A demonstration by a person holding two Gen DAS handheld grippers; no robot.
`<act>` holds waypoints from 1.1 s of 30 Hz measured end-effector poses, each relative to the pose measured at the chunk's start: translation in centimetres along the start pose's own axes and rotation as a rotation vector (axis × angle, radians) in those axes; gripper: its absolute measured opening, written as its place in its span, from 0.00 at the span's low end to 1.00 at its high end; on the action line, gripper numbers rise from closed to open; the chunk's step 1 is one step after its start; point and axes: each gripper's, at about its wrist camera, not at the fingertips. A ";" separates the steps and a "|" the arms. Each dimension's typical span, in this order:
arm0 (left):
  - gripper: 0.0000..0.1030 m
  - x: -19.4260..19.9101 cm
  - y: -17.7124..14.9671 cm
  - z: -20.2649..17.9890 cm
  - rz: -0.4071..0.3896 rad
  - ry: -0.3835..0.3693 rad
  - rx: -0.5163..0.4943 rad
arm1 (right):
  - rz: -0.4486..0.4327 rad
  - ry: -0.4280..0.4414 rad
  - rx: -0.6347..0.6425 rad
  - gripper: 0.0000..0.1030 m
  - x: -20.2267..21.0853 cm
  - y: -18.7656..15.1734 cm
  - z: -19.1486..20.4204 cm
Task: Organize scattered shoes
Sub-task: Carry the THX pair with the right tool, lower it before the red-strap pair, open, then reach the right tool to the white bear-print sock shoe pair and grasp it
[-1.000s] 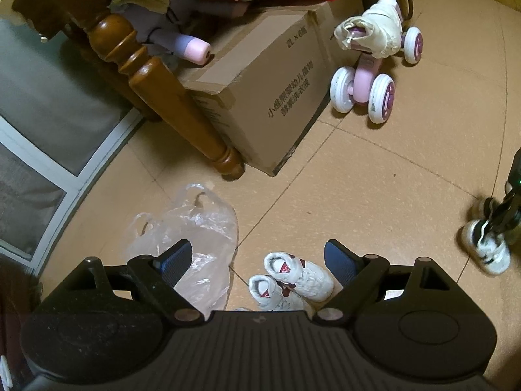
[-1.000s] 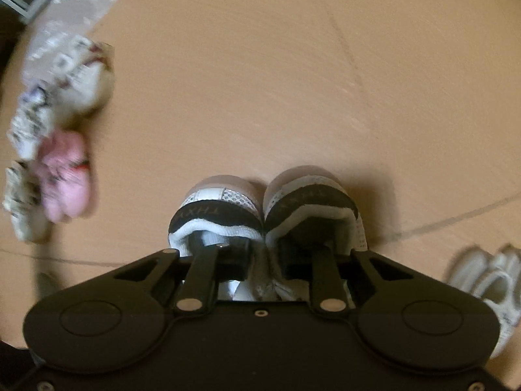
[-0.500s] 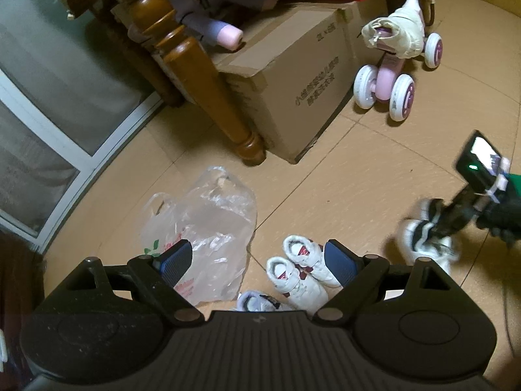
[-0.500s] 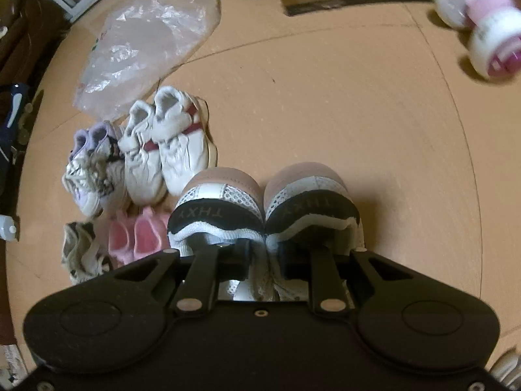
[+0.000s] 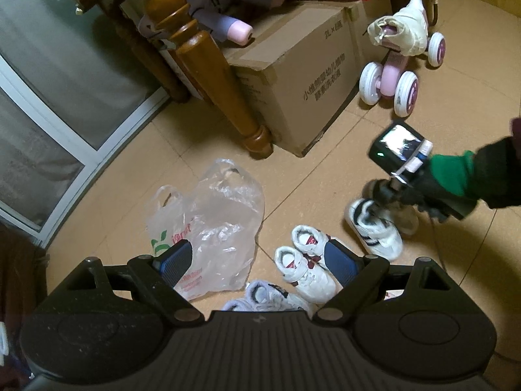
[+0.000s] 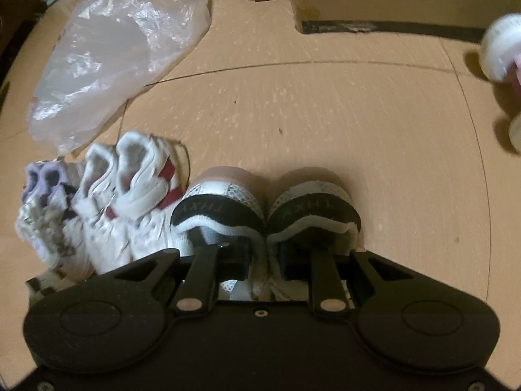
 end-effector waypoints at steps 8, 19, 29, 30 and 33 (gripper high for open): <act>0.86 -1.0 0.1 -0.5 0.014 -0.024 -0.014 | -0.031 0.003 0.002 0.18 -2.8 2.8 1.6; 0.86 -2.0 0.4 -1.5 0.038 -0.022 -0.045 | -0.153 0.158 -0.088 0.34 1.1 2.8 -0.1; 0.86 -2.0 1.8 -2.3 0.021 -0.004 -0.052 | -0.187 0.121 -0.052 0.35 11.2 -2.8 -4.8; 0.86 -1.8 2.1 -2.5 0.014 -0.003 -0.052 | -0.186 0.109 -0.060 0.36 12.1 -3.9 -5.7; 0.86 -1.4 3.0 -3.1 -0.007 -0.004 -0.054 | -0.159 0.040 -0.076 0.39 14.8 -8.9 -9.5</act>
Point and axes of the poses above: each gripper's, at about its wrist camera, not at the fingertips, and x roughly against the way its jaws point, z to its left, y to its top, and after that the axes turned 14 degrees about y, right-handed
